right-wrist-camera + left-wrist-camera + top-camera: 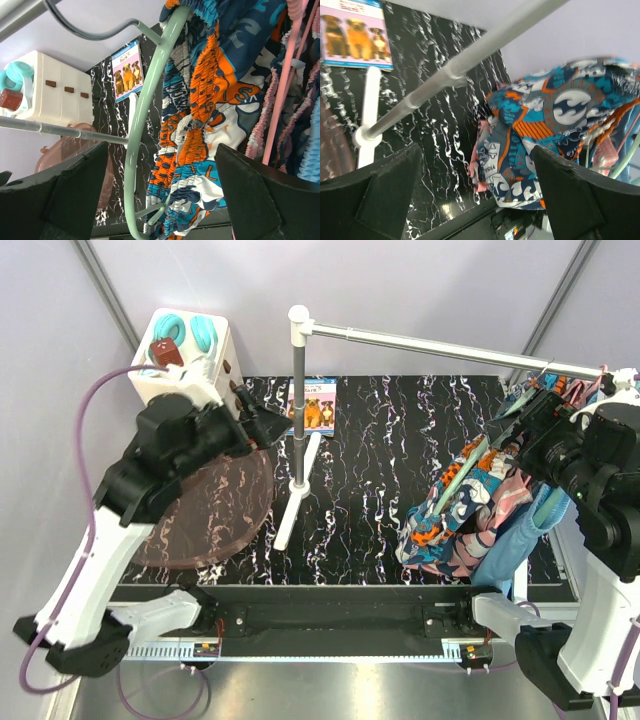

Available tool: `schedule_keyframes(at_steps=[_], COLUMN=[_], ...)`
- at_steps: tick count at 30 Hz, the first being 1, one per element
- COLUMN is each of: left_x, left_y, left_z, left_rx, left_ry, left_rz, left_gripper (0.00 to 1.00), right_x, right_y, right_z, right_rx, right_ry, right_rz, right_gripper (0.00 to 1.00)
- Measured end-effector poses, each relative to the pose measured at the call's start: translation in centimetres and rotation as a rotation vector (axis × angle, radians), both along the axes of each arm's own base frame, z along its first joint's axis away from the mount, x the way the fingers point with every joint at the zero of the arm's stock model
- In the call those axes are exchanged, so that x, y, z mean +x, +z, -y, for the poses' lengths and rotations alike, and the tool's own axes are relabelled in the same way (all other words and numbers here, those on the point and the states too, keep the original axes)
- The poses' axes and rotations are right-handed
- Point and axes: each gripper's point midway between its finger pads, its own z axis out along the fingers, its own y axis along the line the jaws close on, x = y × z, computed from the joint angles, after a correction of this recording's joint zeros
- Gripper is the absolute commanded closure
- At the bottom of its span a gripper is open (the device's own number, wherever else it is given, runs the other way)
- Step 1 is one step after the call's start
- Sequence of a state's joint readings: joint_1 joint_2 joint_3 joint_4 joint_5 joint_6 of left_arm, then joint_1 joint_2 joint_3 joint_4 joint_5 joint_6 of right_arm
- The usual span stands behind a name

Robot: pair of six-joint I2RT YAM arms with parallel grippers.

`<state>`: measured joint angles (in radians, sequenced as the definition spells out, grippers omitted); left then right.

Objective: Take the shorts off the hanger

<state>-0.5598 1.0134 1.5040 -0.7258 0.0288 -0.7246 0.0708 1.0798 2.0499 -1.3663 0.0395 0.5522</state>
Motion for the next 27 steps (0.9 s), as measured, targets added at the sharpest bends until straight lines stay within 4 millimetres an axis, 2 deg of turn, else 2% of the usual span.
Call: schedule_keyframes(at_steps=[1,3,5,8,12,16,21,25,27], left_x=[0.4,1.0,1.6,1.4,-0.3,-2.4,-4.5,-6.0,-6.5], left_y=[0.0,0.1,0.7,1.0,1.6,2.2,1.8,0.8,0.5], left_z=[0.7,2.3,3.9,6.2,9.3,11.4,13.3,14.4,14.7], left_rx=[0.010,0.021,0.014,-0.001,-0.023,-0.045,-0.052,-0.040,-0.037], left_ry=[-0.030,-0.092,-0.159,-0.252,-0.373,-0.460,-0.536,-0.582,-0.596], left_rz=[-0.005,-0.010,-0.002,0.016,0.049,0.080,0.084,0.064,0.059], left_gripper=[0.08,0.11,0.13,0.16,0.17,0.18,0.20,0.20,0.20], right_x=[0.1,0.3,0.3,0.3,0.5,0.9,1.3,1.2,1.0], right_y=[-0.1,-0.2,-0.5,-1.2,-2.7,-3.2,-2.9,-2.9,-2.7], right_z=[0.0,-0.1,-0.5,-1.3,-2.7,-4.0,-5.0,-5.6,-5.9], right_rx=[-0.002,0.000,0.011,0.034,0.081,0.134,0.188,0.235,0.253], right_ry=[-0.002,0.002,0.021,0.061,0.124,0.177,0.210,0.224,0.241], right_rz=[-0.004,-0.010,-0.021,-0.047,-0.090,-0.088,-0.032,0.006,0.024], right_gripper=[0.15,0.19,0.27,0.37,0.49,0.61,0.82,0.92,0.93])
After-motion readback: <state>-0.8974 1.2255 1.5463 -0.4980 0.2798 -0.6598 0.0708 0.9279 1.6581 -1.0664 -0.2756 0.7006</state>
